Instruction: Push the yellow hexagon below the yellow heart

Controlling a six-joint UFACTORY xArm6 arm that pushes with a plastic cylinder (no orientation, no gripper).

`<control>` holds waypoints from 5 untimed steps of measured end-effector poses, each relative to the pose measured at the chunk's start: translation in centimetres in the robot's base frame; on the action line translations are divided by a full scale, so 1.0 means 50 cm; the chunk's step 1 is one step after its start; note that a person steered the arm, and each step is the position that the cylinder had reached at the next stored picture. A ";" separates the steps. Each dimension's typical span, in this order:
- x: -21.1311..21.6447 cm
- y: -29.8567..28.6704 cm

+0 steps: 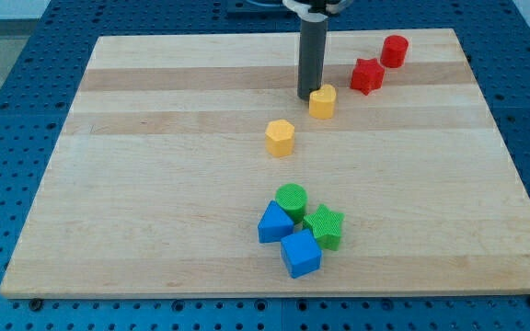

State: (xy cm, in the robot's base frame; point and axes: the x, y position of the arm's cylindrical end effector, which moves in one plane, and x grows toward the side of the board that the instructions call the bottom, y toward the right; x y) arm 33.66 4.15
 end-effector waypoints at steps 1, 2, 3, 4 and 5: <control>0.052 -0.067; 0.131 -0.049; 0.193 0.030; 0.278 0.040; 0.292 -0.118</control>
State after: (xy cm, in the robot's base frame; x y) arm 48.25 -1.77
